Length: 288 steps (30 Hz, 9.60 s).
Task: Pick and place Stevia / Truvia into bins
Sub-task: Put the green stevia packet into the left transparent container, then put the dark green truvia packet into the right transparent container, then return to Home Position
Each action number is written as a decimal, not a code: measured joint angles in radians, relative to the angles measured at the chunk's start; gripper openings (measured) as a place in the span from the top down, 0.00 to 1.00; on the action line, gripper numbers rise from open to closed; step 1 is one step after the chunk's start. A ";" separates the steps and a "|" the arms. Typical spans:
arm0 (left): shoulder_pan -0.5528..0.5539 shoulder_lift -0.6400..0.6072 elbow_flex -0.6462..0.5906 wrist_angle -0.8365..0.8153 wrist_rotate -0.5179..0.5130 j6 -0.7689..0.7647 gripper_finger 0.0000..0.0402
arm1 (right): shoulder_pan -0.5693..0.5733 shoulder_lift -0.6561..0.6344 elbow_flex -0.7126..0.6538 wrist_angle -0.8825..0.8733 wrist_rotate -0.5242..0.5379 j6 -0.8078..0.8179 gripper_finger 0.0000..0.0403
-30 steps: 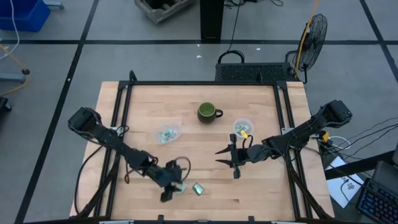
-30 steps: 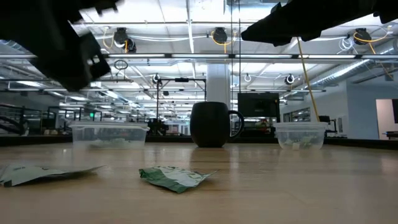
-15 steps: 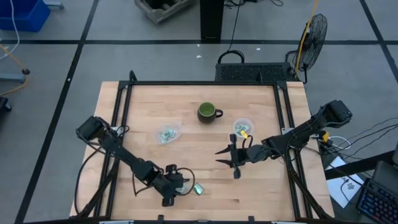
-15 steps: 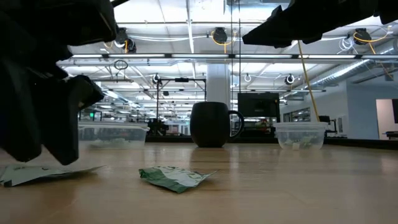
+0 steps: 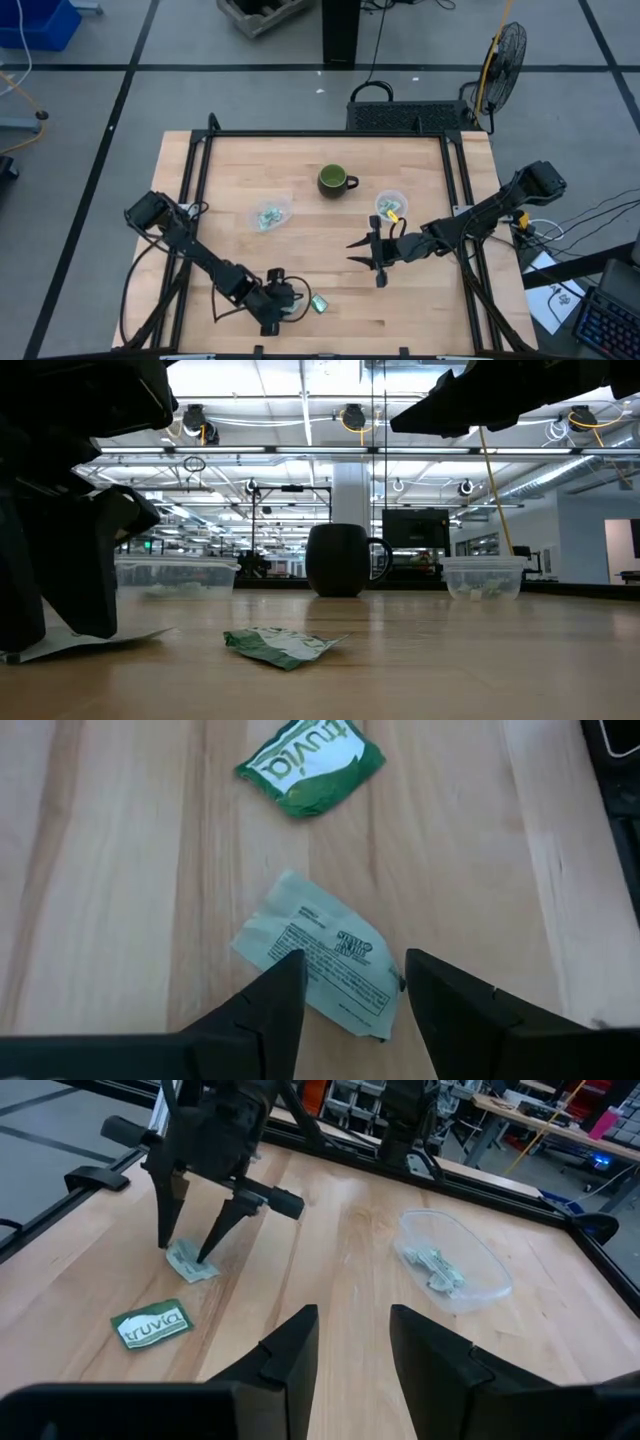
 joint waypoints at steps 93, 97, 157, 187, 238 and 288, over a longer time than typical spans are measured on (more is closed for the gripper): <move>0.407 -0.502 0.196 -0.523 -0.252 0.286 0.71 | -0.030 0.627 0.317 0.197 -0.524 0.056 0.38; 0.385 -0.502 0.196 -0.531 -0.253 0.280 0.71 | -0.030 0.692 0.360 0.197 -0.526 0.054 0.35; 0.368 -0.502 0.195 -0.545 -0.268 0.277 0.71 | -0.081 0.222 0.173 -0.134 0.103 -0.065 1.00; 0.368 -0.502 0.195 -0.523 -0.270 0.281 0.71 | -0.279 -0.434 -0.525 0.100 0.289 0.329 0.84; 0.089 -1.596 -0.410 -0.251 -0.245 0.513 0.71 | -0.036 -1.172 -0.389 -0.332 0.161 0.066 0.76; 0.373 -1.869 -0.937 0.245 -0.091 0.595 0.71 | -0.058 -1.386 -0.617 -0.202 0.161 0.045 0.76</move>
